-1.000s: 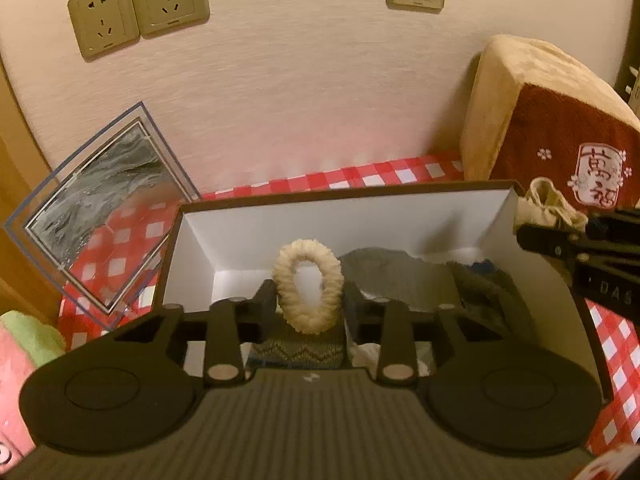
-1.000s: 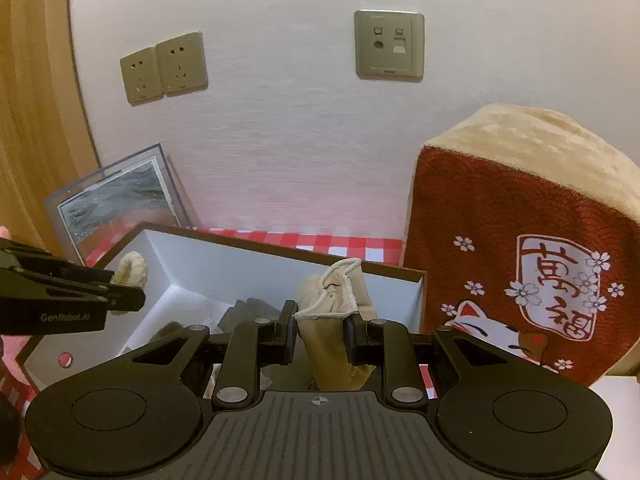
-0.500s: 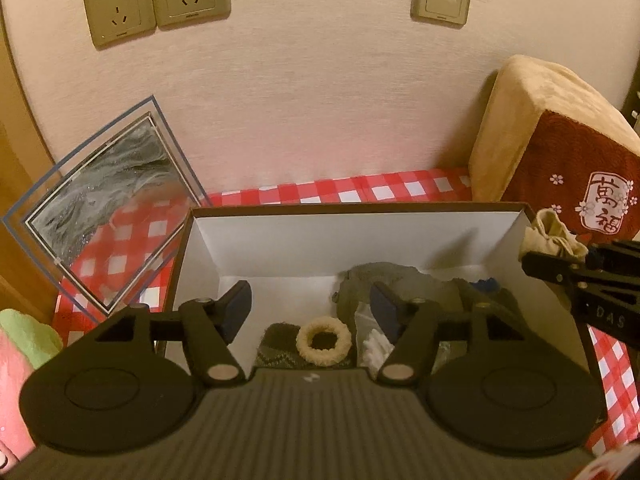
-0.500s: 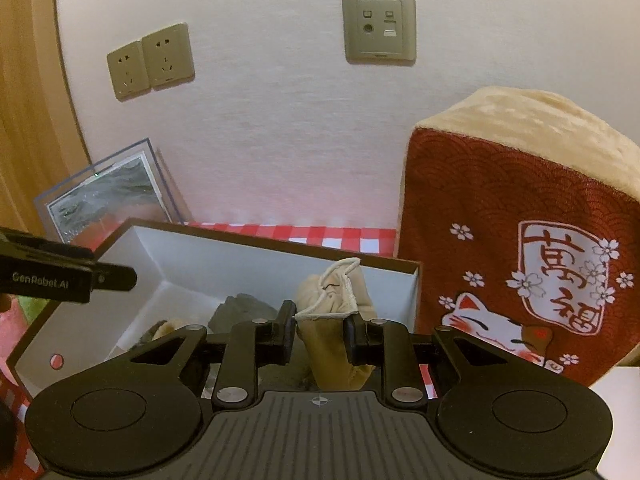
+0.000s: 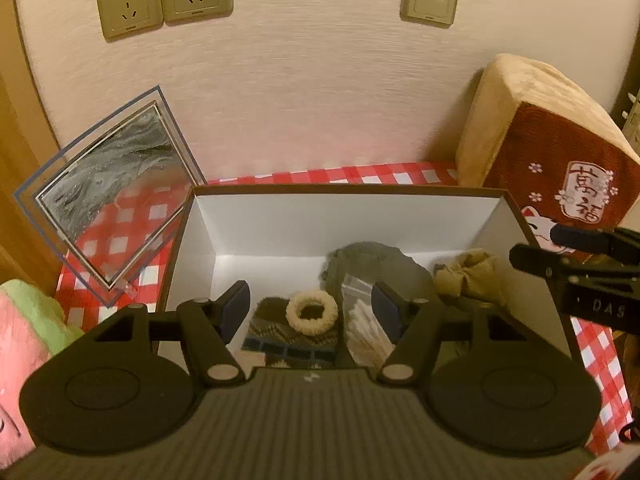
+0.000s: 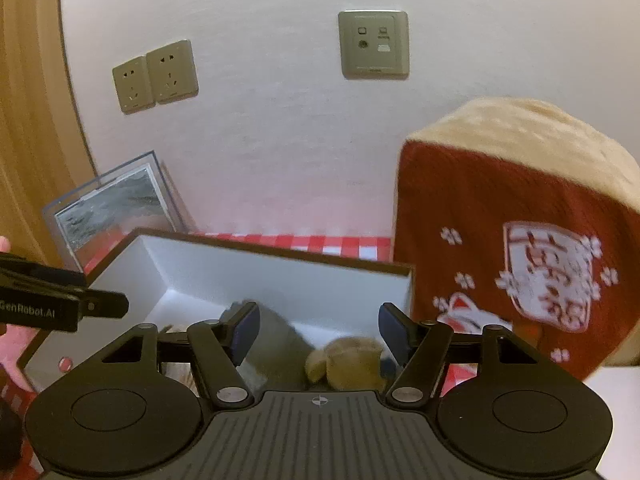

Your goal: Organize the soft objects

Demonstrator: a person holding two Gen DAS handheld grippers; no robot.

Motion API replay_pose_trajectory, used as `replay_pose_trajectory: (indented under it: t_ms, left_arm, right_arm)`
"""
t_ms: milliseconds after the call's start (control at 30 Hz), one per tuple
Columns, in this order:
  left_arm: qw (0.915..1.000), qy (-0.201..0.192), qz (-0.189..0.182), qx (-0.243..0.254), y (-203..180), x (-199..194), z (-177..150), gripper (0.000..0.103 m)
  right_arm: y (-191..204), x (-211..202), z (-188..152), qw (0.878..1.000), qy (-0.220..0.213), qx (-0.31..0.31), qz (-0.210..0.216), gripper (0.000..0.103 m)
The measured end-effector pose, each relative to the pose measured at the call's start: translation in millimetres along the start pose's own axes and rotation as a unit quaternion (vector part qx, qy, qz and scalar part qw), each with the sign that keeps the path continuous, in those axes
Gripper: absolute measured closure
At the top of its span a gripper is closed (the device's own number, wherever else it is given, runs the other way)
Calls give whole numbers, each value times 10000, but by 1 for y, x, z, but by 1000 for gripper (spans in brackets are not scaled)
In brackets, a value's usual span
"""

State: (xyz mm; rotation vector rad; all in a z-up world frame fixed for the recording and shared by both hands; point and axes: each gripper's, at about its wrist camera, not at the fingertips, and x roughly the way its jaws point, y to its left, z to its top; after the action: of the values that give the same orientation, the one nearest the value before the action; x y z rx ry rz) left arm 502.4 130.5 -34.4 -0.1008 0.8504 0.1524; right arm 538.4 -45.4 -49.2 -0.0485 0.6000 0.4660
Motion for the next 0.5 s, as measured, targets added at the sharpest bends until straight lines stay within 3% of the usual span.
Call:
replay_pose_trajectory:
  t_ms: [500]
  left_arm:
    - [9999, -140, 48, -62, -28, -72, -44, 34]
  right_arm:
    - [2, -81, -36, 9987, 16, 345, 371, 35]
